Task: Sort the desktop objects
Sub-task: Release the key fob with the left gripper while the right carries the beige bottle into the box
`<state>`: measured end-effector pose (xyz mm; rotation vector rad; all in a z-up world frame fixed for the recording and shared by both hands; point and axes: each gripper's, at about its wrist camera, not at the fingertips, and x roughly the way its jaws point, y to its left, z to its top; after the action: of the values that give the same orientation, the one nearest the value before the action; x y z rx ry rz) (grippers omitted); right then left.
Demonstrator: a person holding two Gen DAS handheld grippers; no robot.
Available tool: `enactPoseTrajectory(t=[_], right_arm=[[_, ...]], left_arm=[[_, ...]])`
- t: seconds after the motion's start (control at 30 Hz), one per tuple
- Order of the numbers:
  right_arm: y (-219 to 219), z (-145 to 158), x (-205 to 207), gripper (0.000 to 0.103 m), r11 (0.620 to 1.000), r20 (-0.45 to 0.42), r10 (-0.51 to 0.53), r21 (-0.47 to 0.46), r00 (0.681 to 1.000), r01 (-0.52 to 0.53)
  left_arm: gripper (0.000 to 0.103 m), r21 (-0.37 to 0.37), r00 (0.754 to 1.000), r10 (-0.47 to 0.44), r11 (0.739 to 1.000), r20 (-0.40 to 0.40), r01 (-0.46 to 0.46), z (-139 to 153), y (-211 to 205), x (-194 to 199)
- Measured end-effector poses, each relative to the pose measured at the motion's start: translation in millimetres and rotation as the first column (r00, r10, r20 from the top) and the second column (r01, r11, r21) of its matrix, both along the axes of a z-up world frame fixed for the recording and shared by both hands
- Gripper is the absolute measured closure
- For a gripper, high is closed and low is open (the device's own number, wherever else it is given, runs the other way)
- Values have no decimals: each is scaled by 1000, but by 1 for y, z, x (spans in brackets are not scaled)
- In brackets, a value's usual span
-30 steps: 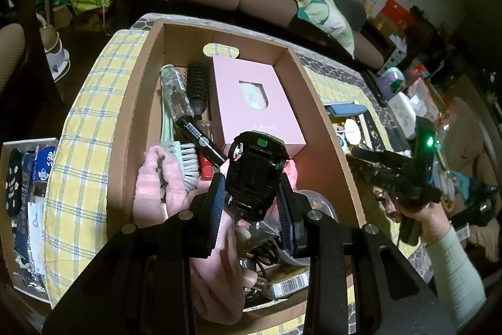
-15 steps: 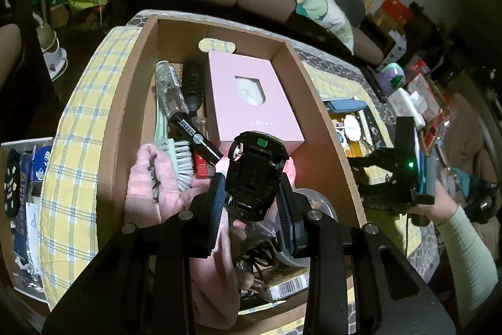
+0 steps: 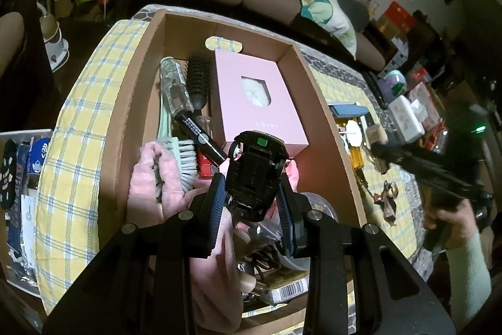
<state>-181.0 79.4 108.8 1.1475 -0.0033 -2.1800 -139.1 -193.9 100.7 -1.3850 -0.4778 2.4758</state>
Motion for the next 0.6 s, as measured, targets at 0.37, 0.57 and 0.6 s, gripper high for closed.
enactPoseTrajectory(t=[0.37,0.57,0.6], right_arm=[[-99,-25,-3,81,987,38,6,162,999,-12],[-104,-21,3,69,972,-21,-40,230,999,44],[-103,-18,5,67,972,-30,-47,229,998,53]], left_arm=[[73,14,1000,6,1000,28,-6,-11,0,-6],[75,28,999,-30,999,45,29,-21,8,-15],[72,25,998,-25,999,54,24,-24,10,-17]])
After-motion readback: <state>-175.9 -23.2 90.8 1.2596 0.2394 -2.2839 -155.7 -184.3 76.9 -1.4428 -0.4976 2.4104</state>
